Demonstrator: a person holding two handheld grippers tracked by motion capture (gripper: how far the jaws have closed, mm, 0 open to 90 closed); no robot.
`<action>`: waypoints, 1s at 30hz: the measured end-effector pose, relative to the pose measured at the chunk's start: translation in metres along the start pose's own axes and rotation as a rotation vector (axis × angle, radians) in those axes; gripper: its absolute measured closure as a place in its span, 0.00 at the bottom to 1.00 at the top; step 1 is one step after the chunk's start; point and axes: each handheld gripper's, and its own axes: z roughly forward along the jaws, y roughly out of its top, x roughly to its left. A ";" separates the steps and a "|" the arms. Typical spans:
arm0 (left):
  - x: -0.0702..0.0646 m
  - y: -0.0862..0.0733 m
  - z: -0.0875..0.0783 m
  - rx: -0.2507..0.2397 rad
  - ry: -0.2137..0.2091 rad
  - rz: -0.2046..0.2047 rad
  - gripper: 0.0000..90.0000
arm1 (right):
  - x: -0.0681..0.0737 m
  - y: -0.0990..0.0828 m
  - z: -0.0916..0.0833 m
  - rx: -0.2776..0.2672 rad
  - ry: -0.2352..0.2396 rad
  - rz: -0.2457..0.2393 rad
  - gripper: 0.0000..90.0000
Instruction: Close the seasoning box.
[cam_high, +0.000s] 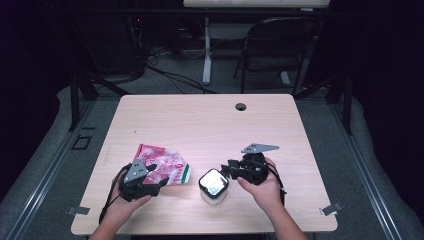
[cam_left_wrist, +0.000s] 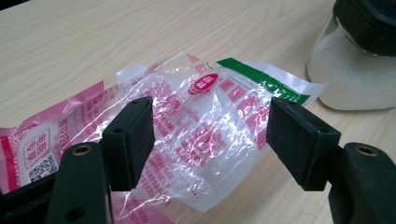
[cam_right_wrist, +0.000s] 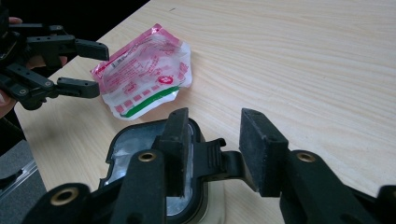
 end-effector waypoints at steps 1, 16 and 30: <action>0.001 0.000 0.000 -0.005 0.006 -0.005 0.36 | -0.001 0.000 -0.001 -0.008 -0.003 0.007 0.67; 0.033 -0.009 -0.010 -0.028 0.081 -0.139 0.36 | -0.028 -0.004 -0.011 -0.041 -0.087 0.069 0.48; 0.049 -0.018 -0.008 -0.013 0.107 -0.195 0.37 | -0.052 -0.019 -0.010 -0.015 -0.171 0.132 0.46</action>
